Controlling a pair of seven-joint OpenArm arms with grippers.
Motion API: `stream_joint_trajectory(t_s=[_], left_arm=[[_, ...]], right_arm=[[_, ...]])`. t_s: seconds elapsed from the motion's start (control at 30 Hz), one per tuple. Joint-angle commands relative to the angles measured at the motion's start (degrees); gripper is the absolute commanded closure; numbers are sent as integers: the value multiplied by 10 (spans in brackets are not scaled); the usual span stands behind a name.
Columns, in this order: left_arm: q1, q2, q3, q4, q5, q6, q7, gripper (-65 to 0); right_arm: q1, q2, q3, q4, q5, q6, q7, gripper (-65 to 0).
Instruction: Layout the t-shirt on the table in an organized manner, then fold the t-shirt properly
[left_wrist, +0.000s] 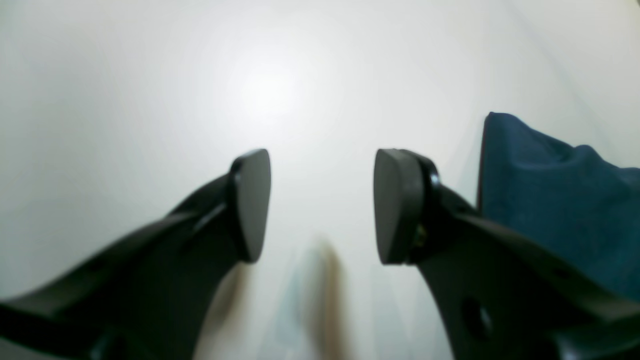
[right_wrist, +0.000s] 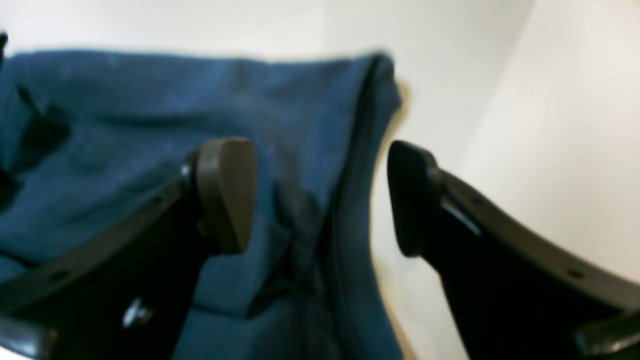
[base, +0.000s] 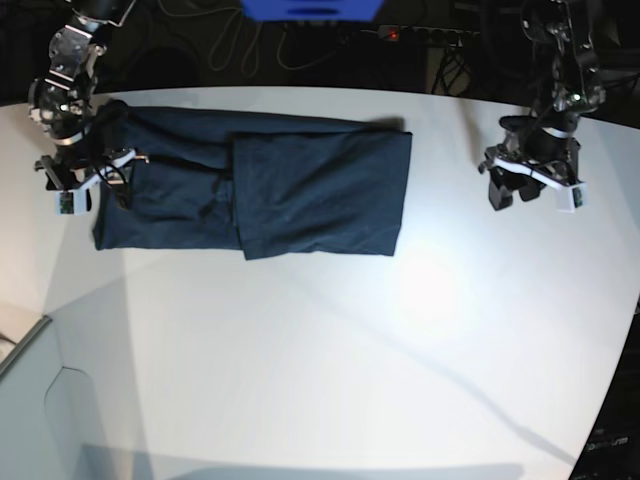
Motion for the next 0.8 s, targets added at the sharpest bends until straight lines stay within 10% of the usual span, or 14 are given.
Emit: stream_joint_trajectory(t_s=[0.0,0.6,0.77], left_arm=[[-2,-5,-3,10,-5,-4,-13,-321],[-1,-7,-2,10,-5,-4,-12,-321],[0,-7,-3,10,-5,-4,-12,-321]], right_arm=[[7,5,2,10,10,3,17,-416],[-9,-5,-3,-52,9,3,16,-410],[-5,-5,-9,-91,9,3,16,-305]])
